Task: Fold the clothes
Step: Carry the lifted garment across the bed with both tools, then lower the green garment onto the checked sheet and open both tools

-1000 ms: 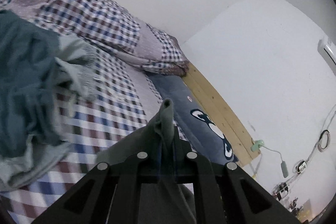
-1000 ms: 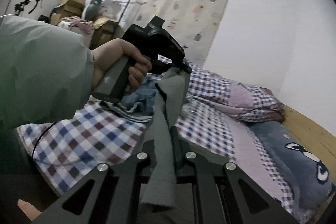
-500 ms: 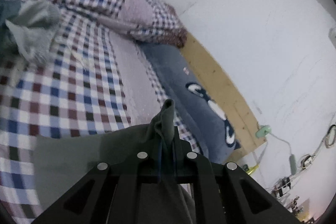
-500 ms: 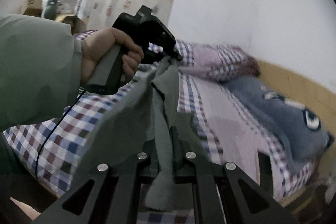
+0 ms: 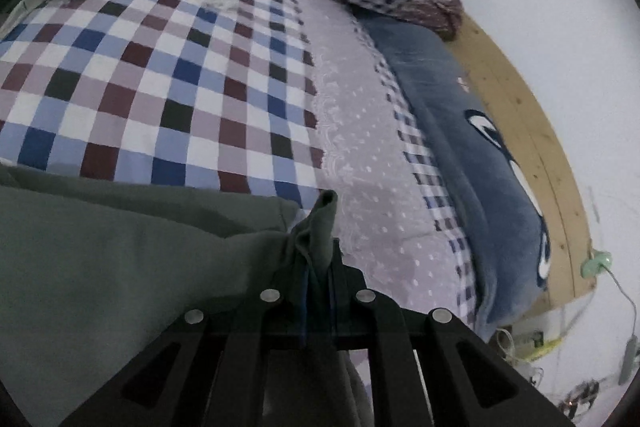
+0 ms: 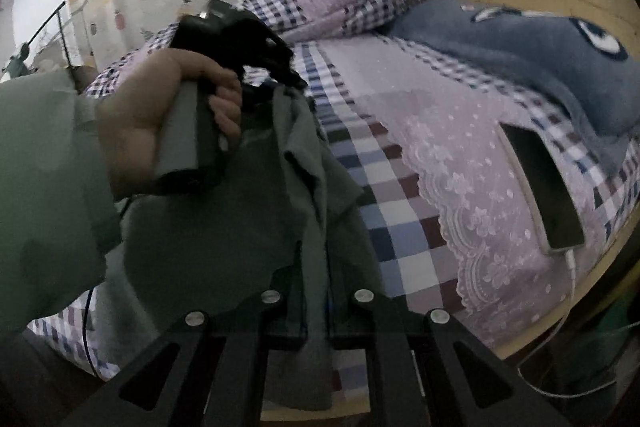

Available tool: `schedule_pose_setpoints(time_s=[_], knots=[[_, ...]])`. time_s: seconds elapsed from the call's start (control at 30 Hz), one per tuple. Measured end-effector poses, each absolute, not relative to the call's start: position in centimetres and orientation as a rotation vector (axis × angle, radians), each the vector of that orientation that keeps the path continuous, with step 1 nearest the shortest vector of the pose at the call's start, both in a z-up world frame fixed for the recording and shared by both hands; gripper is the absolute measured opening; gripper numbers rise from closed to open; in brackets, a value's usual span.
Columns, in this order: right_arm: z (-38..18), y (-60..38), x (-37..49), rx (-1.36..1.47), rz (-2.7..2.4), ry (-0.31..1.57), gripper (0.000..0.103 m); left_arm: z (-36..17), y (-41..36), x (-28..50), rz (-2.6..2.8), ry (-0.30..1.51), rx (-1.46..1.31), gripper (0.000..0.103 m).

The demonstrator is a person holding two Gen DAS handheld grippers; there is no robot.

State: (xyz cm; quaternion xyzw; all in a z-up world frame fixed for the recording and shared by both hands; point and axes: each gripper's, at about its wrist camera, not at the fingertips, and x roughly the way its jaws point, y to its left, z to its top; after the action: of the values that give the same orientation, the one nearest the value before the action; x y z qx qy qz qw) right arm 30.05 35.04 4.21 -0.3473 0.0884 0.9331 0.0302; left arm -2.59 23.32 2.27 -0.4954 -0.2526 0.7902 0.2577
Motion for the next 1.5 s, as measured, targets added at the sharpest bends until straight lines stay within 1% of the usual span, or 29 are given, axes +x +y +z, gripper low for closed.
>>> schedule_pose_setpoints(time_s=[0.03,0.1,0.13,0.17,0.23,0.27,0.33,0.4,0.5,0.57,0.67,0.8,0.9,0.93,0.97,1.0,1.03,1.13,1.2,1.27,1.3,1.33,1.37,1.5], knots=[[3.9,35.3,29.8,-1.091,2.863,0.287,0.009,2.6,23.3,-2.6,2.14,-0.688,-1.337,0.008],[3.7,35.9,29.7,-1.117,2.821,0.313,0.011,3.3,23.0,-2.6,2.137,-0.689,-1.31,0.018],[3.6,36.3,29.7,-1.12,2.795,0.324,0.011,3.8,22.6,-2.7,2.142,-0.693,-1.277,0.032],[3.6,36.9,29.8,-1.121,2.773,0.346,0.011,4.6,21.9,-2.8,2.149,-0.707,-1.23,0.052],[3.7,38.0,30.0,-1.114,2.738,0.392,0.011,6.1,19.9,-2.7,2.16,-0.744,-1.147,0.068],[3.7,38.6,30.1,-1.109,2.721,0.41,0.012,6.8,18.7,-2.6,2.167,-0.76,-1.108,0.071],[3.8,39.8,30.3,-1.1,2.681,0.439,0.012,7.9,16.2,-2.6,2.192,-0.755,-1.074,0.071],[4.1,40.9,30.5,-1.095,2.652,0.473,0.012,8.5,13.8,-2.2,2.237,-0.713,-1.055,0.071],[4.5,41.1,30.4,-1.127,2.708,0.526,0.012,8.8,9.9,-1.3,2.319,-0.61,-1.057,0.071],[4.7,41.2,30.3,-1.149,2.745,0.563,0.012,8.4,7.4,-0.6,2.361,-0.525,-1.086,0.071],[5.1,41.3,30.2,-1.181,2.8,0.619,0.012,6.9,5.0,0.4,2.367,-0.455,-1.127,0.071],[5.4,41.4,30.1,-1.239,2.862,0.688,0.012,4.5,2.9,1.7,2.306,-0.485,-1.16,0.071],[4.4,40.9,30.0,-1.355,2.853,0.675,0.013,3.0,2.4,2.7,2.25,-0.515,-1.151,0.071],[4.2,40.6,30.0,-1.375,2.845,0.646,0.015,2.6,2.5,3.0,2.238,-0.51,-1.146,0.071],[4.0,40.5,29.9,-1.388,2.836,0.616,0.023,2.2,2.7,3.0,2.228,-0.492,-1.145,0.071],[3.7,40.4,29.8,-1.395,2.826,0.594,0.034,2.2,2.8,3.0,2.223,-0.492,-1.139,0.071],[3.5,40.2,29.6,-1.402,2.817,0.573,0.039,2.3,2.9,2.9,2.217,-0.492,-1.132,0.071],[3.3,39.5,29.3,-1.415,2.817,0.515,0.039,2.2,3.2,2.4,2.2,-0.518,-1.125,0.071],[3.3,38.6,29.2,-1.419,2.847,0.442,0.037,2.2,3.4,2.1,2.202,-0.529,-1.119,0.071],[3.4,37.8,29.1,-1.426,2.868,0.365,0.031,2.0,3.5,1.7,2.204,-0.549,-1.111,0.071],[3.3,37.3,29.0,-1.436,2.857,0.318,0.015,1.9,3.7,1.6,2.206,-0.552,-1.108,0.071],[3.2,37.1,28.9,-1.44,2.837,0.272,0.006,1.8,3.8,1.5,2.212,-0.544,-1.107,0.071],[3.3,36.9,28.8,-1.434,2.822,0.243,0.004,1.8,4.1,1.4,2.217,-0.527,-1.108,0.071],[5.3,36.3,29.3,-1.378,2.823,0.136,0.002,1.7,4.7,1.2,2.231,-0.476,-1.112,0.071]])
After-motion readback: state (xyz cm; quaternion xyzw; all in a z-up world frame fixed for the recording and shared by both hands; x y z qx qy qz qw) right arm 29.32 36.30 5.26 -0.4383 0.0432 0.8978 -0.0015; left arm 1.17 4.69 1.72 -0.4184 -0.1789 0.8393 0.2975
